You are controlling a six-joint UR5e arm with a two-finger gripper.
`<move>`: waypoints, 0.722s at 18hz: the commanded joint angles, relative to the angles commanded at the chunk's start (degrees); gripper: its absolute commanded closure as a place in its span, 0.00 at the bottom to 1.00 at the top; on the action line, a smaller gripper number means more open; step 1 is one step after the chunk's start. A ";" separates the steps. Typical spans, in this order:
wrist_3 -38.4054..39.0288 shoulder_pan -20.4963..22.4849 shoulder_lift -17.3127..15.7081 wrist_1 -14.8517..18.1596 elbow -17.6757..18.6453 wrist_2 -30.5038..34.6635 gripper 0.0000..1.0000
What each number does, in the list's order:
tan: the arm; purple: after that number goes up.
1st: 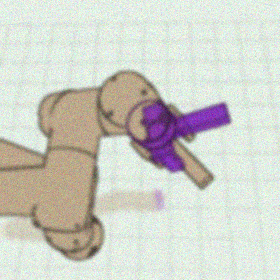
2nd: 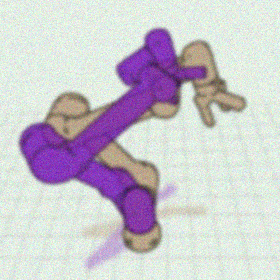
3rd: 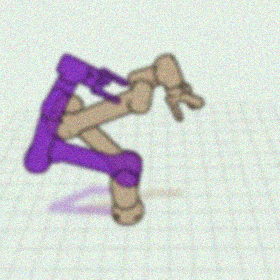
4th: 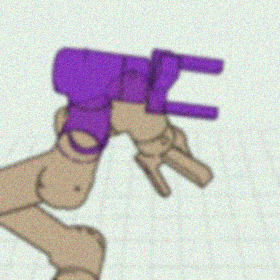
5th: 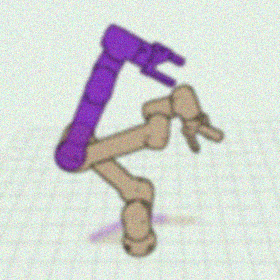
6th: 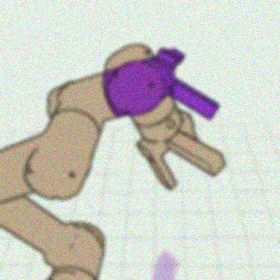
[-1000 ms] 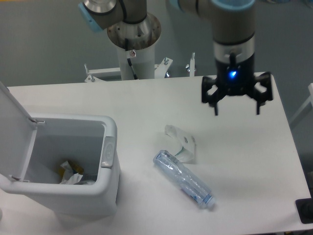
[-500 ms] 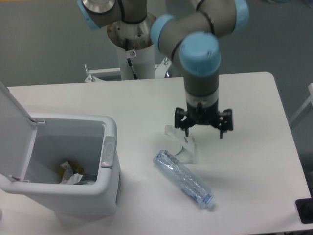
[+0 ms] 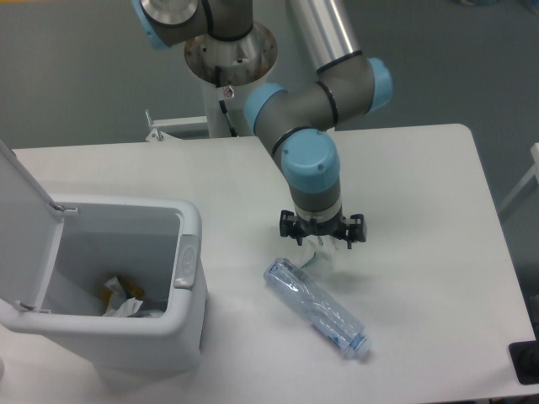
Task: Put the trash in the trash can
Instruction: 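Lower the gripper onto the plastic bag and close on it, then lift the plastic bag and carry it over the white trash bin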
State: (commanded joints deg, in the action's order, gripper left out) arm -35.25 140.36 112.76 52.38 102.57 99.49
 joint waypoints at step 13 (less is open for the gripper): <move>-0.61 2.72 -3.51 1.14 -4.48 -3.93 1.00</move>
State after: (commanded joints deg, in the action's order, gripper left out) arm -35.86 143.08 109.25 53.52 98.09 95.56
